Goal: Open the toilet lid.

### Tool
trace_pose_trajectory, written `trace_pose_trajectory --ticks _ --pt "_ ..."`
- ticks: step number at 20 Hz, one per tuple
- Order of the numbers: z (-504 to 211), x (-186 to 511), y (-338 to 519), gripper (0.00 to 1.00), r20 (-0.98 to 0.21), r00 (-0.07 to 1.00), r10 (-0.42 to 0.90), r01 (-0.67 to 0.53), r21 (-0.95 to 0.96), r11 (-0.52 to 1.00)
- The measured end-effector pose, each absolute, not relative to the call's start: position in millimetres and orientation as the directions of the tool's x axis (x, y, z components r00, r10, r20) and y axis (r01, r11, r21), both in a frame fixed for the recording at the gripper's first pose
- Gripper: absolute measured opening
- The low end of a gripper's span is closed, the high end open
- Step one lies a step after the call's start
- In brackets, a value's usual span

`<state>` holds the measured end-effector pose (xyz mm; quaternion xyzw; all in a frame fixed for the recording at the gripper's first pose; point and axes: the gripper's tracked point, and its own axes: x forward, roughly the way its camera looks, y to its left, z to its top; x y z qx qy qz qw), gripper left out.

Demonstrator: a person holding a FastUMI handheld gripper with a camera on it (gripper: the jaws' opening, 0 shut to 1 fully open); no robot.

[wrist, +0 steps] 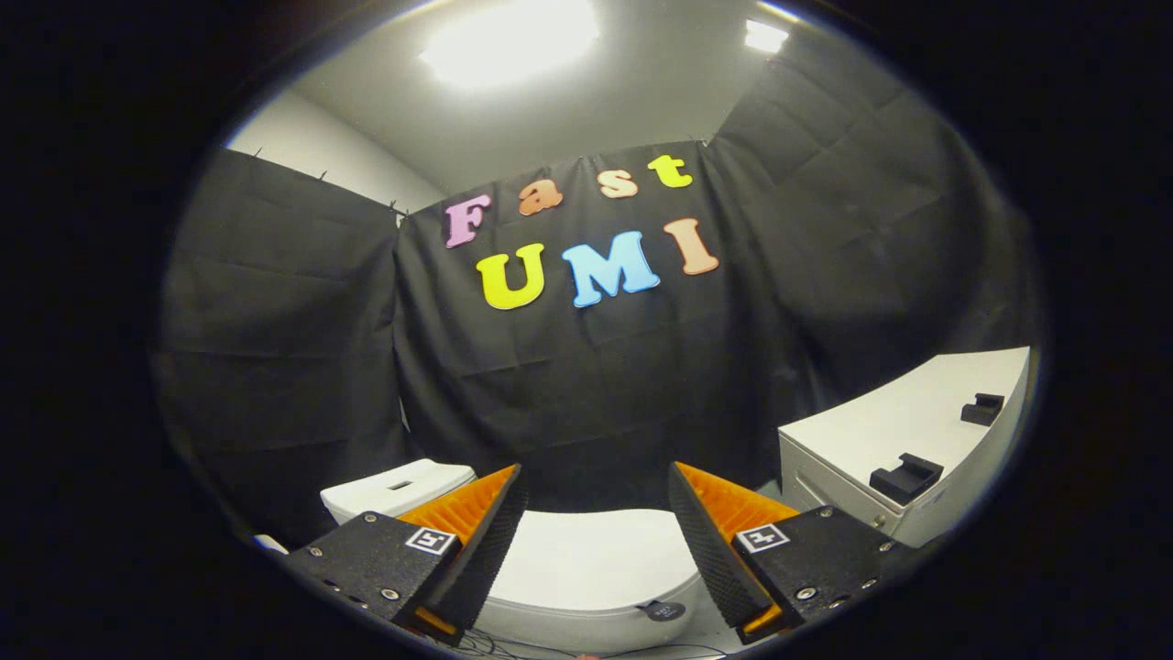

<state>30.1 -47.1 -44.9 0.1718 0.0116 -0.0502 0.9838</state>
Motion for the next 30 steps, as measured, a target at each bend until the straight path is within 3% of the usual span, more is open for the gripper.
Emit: trace_pose_trajectory --ticks 9,30 --pt "-113.9 53.6 -83.7 0.96 -0.139 0.966 -0.217 0.256 0.608 0.752" --pt "-311.4 41.1 -61.0 0.96 -0.454 0.871 -0.188 0.490 0.774 0.400"
